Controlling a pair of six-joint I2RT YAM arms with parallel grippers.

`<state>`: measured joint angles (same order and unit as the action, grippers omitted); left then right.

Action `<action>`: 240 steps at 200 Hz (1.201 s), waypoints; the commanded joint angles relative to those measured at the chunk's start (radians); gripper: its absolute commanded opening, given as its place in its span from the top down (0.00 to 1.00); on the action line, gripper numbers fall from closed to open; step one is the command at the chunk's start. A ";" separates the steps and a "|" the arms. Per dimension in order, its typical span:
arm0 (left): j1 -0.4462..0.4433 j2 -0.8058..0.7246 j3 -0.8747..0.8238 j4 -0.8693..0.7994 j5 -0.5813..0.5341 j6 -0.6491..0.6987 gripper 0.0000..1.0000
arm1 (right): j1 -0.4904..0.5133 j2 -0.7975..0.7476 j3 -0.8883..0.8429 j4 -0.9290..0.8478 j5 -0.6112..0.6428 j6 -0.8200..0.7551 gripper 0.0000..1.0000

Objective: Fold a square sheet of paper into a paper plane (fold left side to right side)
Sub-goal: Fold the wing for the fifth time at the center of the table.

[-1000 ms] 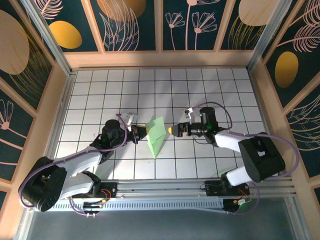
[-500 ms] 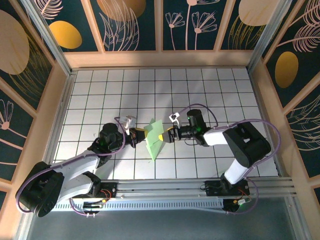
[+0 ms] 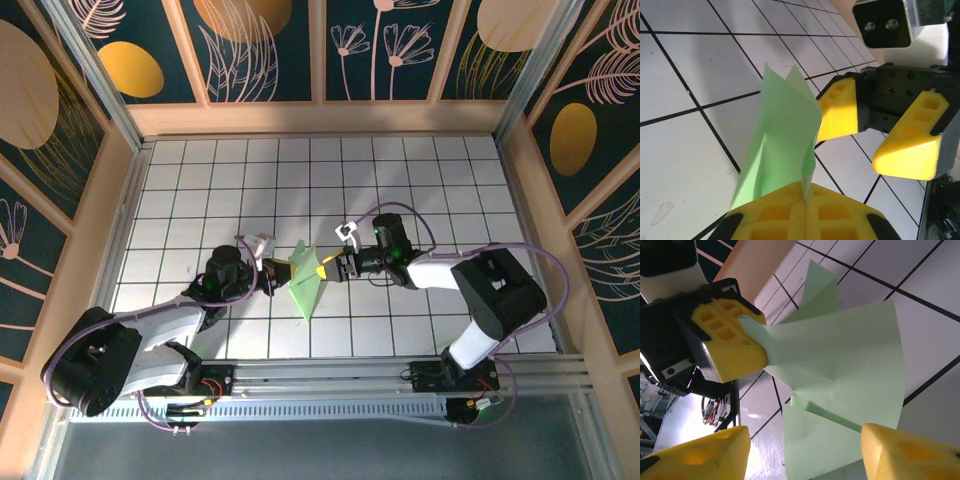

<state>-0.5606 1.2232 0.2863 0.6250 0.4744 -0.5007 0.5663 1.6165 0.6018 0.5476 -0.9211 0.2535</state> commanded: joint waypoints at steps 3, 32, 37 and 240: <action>0.007 0.017 0.023 0.047 0.014 0.016 1.00 | -0.008 -0.019 0.040 -0.052 0.006 -0.040 0.40; 0.007 0.027 0.024 0.072 0.040 0.007 1.00 | -0.014 -0.007 0.045 -0.083 0.054 -0.068 0.37; 0.006 0.027 0.023 0.079 0.045 0.004 1.00 | -0.013 -0.006 0.035 -0.071 0.054 -0.067 0.35; 0.009 0.275 0.183 0.252 0.279 -0.164 1.00 | -0.207 0.025 -0.074 0.075 -0.159 -0.128 0.15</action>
<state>-0.5606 1.4879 0.4385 0.8196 0.7074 -0.6758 0.3668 1.6093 0.5079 0.5888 -1.0428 0.1509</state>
